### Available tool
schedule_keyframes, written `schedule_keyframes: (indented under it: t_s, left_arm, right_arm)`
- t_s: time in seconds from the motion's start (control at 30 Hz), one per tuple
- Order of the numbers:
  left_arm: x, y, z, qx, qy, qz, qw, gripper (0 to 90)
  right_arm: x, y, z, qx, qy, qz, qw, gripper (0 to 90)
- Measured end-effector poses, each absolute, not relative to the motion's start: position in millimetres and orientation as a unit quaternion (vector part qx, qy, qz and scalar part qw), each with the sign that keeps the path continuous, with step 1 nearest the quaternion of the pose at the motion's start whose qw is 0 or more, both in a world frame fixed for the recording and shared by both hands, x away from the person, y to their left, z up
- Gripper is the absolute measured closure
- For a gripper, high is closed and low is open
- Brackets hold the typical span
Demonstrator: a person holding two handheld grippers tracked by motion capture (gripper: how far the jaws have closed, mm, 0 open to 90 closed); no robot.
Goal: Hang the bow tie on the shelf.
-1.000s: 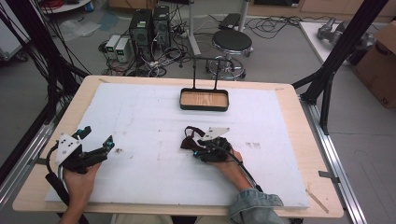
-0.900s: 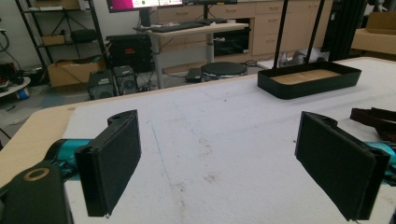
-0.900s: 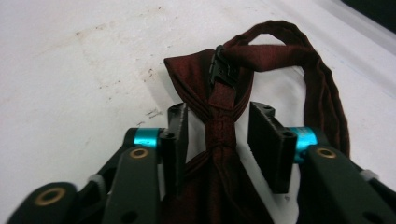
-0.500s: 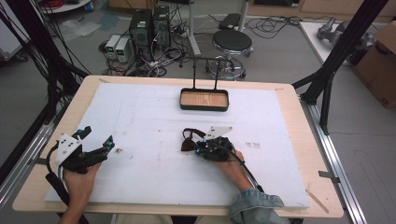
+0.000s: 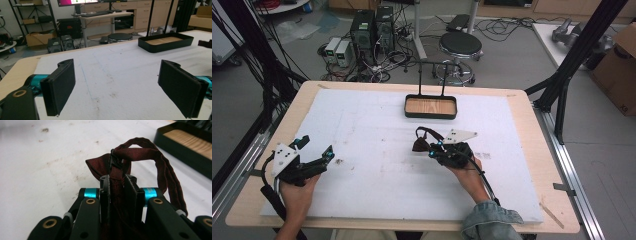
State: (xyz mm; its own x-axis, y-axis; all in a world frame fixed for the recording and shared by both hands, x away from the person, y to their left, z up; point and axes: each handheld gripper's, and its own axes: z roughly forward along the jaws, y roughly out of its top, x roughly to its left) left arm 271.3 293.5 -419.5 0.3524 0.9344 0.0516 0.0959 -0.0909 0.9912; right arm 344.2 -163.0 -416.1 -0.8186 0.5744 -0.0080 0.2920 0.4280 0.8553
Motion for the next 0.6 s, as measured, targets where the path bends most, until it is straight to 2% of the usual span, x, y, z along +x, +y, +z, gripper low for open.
schedule_keyframes:
  t_s: [0.6]
  left_arm:
    - [272, 293, -420, 0.626, 0.411, 0.391, 0.535, 14.8]
  right_arm:
    - [363, -211, -360, 0.292, 0.785, 0.502, 0.215, 75.4]
